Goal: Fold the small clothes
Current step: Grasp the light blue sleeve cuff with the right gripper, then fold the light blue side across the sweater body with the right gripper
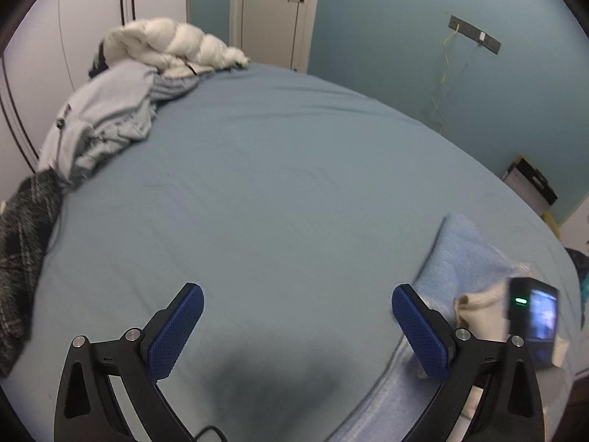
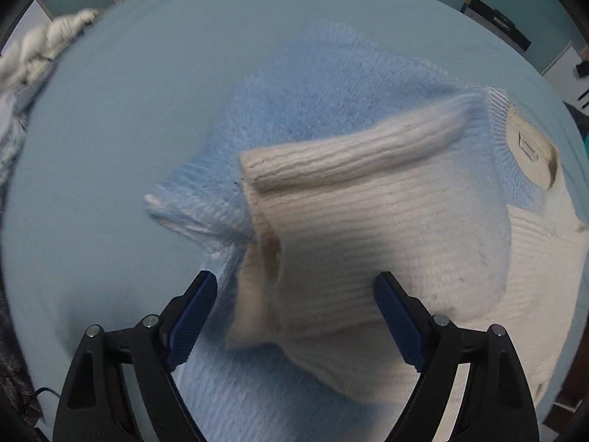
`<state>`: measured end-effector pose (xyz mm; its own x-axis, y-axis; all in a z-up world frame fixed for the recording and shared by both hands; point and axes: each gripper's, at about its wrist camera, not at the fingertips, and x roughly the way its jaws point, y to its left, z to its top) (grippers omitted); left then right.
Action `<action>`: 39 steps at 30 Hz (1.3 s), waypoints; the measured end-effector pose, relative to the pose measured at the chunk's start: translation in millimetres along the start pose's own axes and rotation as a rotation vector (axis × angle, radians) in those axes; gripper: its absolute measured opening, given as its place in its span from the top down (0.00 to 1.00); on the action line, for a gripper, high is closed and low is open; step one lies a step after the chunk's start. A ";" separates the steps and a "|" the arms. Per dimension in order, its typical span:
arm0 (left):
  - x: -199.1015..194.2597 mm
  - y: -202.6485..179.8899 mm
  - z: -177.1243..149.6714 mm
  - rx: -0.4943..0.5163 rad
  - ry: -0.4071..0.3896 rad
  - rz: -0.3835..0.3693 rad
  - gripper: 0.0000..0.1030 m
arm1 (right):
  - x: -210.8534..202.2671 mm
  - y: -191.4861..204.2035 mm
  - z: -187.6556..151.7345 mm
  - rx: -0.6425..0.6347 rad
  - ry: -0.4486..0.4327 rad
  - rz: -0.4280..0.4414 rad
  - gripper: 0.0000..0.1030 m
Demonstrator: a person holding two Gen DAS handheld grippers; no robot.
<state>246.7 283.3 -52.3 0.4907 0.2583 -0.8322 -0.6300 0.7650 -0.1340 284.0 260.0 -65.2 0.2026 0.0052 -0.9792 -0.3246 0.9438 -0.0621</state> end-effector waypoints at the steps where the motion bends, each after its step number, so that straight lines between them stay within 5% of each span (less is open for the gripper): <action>1: 3.2 0.8 -0.3 -0.003 0.015 -0.007 0.00 | 5.3 2.9 2.1 -0.012 0.013 -0.034 0.34; 3: 10.0 4.2 -0.3 -0.019 0.057 -0.043 0.00 | 6.9 1.4 3.4 -0.012 0.020 -0.068 0.70; 5: 8.5 7.0 -0.3 -0.034 0.073 -0.074 0.00 | -6.1 -7.6 5.3 -0.014 0.011 -0.050 0.96; 9: -1.4 8.2 -0.4 -0.032 0.062 -0.084 0.00 | -74.4 -35.7 10.7 0.022 -0.072 0.008 0.96; 17: -8.6 7.3 -7.1 -0.014 0.078 -0.088 0.00 | -306.6 -96.0 16.8 0.229 -0.517 0.390 0.96; 21: -10.8 2.0 -9.0 0.009 0.071 -0.075 0.00 | -376.4 -110.5 7.7 0.290 -0.690 0.439 0.96; 29: -14.5 -22.4 -19.7 0.125 0.070 -0.061 0.00 | -385.0 -136.0 -34.9 0.318 -0.748 0.356 0.96; 39: -14.1 -61.4 -40.0 0.344 0.082 -0.051 0.00 | -310.9 -293.3 -116.7 0.597 -0.701 0.246 0.96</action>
<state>254.4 209.1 -53.8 0.4579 0.1770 -0.8712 -0.3597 0.9331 0.0005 208.4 -57.0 235.0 0.7624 0.2397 -0.6011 0.0544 0.9018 0.4287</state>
